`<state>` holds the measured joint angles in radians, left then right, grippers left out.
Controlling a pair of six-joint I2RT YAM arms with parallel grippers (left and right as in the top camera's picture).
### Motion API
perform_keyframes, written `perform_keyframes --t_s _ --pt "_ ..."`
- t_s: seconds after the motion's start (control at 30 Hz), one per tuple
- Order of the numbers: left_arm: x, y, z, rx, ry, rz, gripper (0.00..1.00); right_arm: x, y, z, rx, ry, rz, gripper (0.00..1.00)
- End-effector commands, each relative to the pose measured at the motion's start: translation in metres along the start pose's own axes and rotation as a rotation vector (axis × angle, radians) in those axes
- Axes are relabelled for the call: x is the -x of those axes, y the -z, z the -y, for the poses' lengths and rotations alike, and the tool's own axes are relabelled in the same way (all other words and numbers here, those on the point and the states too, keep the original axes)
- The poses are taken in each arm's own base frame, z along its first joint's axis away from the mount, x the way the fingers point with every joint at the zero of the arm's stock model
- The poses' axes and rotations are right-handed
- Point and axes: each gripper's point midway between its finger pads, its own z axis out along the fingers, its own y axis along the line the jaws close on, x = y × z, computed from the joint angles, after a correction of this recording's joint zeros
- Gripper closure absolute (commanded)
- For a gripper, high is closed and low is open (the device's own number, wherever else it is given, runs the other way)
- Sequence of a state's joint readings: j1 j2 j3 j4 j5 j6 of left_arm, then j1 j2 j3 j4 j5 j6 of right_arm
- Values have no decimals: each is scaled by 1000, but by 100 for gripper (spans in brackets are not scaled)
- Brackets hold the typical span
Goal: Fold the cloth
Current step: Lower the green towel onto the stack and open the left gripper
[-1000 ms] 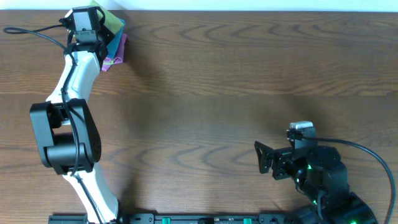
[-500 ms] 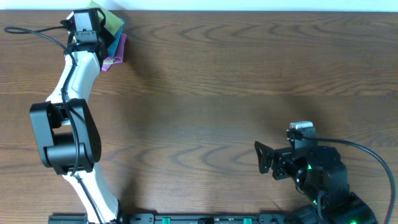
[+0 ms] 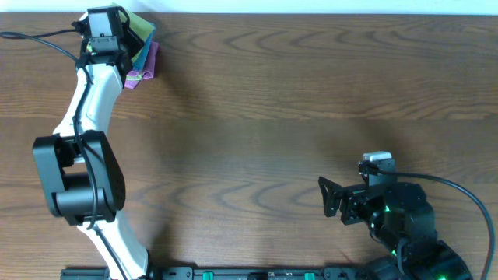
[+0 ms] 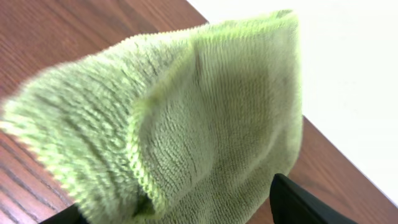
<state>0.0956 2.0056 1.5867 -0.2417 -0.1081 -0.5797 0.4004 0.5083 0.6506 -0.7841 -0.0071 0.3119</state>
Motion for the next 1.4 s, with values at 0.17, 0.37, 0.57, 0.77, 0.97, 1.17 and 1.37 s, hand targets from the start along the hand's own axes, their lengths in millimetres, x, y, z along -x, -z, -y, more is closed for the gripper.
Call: perform_keyframes --t_s 0.17,0.37,0.57,0.77,0.97,1.17,1.37 --pt "14 18 4 -4 -22 20 25 -1 -1 3 -12 -21 1 1" --pt "12 18 1 6 -61 9 24 -1 -1 3 -12 -21 1 1" --pt "13 17 -6 37 -69 13 24 -1 -1 3 -12 -21 1 1" --pt "12 17 -15 63 -66 3 24 -1 -1 3 -12 -21 1 1" --pt "11 18 -24 90 -65 -10 24 -1 -1 3 -12 -21 1 1" --pt "19 25 -24 92 -59 8 23 -1 -1 3 -12 -21 1 1" --pt "19 27 -24 91 -59 8 23 -1 -1 3 -12 -21 1 1"
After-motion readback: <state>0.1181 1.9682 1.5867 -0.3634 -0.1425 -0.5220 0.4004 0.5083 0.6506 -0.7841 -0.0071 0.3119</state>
